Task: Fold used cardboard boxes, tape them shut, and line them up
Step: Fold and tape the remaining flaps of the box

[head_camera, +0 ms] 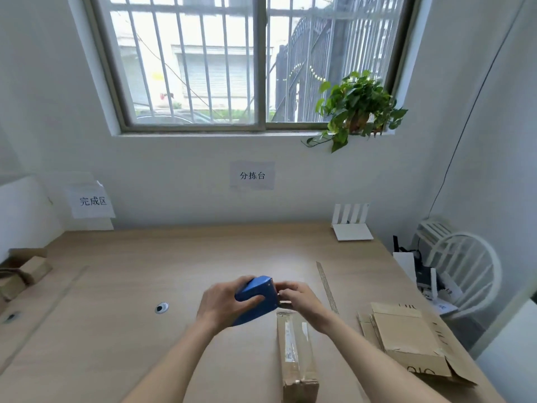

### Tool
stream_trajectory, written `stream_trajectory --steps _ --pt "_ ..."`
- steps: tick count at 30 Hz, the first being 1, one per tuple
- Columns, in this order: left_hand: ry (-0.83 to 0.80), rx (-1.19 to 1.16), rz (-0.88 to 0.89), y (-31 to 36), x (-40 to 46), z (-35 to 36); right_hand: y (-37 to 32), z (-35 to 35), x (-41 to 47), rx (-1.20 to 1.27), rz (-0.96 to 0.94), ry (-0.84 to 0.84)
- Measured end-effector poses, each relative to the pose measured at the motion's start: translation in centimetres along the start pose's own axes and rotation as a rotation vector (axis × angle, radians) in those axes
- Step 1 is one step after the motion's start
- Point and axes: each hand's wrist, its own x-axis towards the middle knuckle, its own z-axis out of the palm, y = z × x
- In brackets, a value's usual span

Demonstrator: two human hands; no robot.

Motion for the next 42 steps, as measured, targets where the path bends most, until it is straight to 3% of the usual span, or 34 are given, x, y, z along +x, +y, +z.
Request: stream_trajectory --steps 11,21,27,33,42 --pt "0.022 0.042 0.095 2.4 1.2 -3.5 -3.9 -1.5 -1.9 0.108 -0.070 -0.041" --pt "-0.074 0.041 0.109 3.2 4.3 -1.8 -2.3 -5.0 0.6 0.147 -0.076 -0.069" --pt "-0.211 0.000 0.071 3.3 6.8 0.2 -1.2 -8.3 2.7 0.053 -0.110 -0.054" --pt "-0.246 0.014 0.036 3.3 8.3 2.2 0.7 -11.0 4.7 0.054 -0.128 0.005" --pt "-0.245 0.086 0.156 2.4 9.4 4.7 2.2 -11.1 5.8 -0.101 -0.175 -0.051"
